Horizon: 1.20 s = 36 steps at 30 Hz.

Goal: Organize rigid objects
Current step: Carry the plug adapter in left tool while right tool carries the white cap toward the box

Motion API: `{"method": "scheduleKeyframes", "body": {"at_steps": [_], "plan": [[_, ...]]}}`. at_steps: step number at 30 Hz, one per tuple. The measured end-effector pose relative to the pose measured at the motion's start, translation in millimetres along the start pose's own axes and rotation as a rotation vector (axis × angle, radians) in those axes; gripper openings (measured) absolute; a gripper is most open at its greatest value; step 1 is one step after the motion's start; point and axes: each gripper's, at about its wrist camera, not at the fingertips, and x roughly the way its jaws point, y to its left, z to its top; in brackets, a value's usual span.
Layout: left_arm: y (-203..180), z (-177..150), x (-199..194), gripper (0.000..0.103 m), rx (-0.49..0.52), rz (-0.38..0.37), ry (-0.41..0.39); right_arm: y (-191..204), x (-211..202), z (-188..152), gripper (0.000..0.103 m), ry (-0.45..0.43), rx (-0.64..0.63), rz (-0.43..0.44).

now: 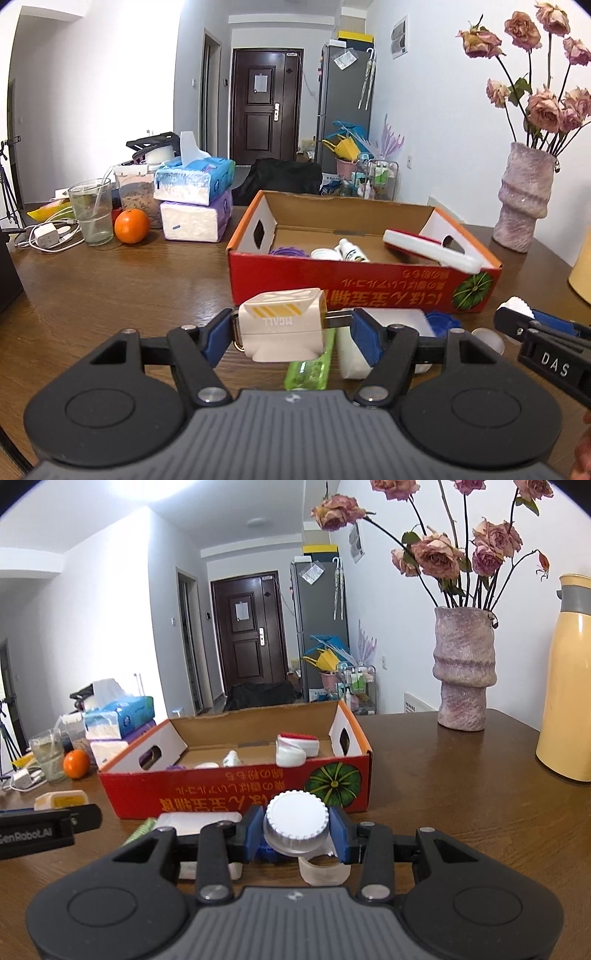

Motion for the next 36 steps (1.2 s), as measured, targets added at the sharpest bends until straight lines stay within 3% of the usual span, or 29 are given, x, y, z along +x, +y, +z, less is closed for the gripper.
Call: {"method": "scheduleKeyframes", "body": {"at_steps": [14,36], "plan": [[-23.1,25.2,4.5,0.069,-0.004,-0.002,-0.032,4.9,-2.4,18.0,0.038,-0.063,-0.036,0.033],[-20.8,68.6,48.3,0.069,-0.071,0.0,-0.076,24.3,50.6,58.9,0.038,-0.09,-0.066,0.031]]}}
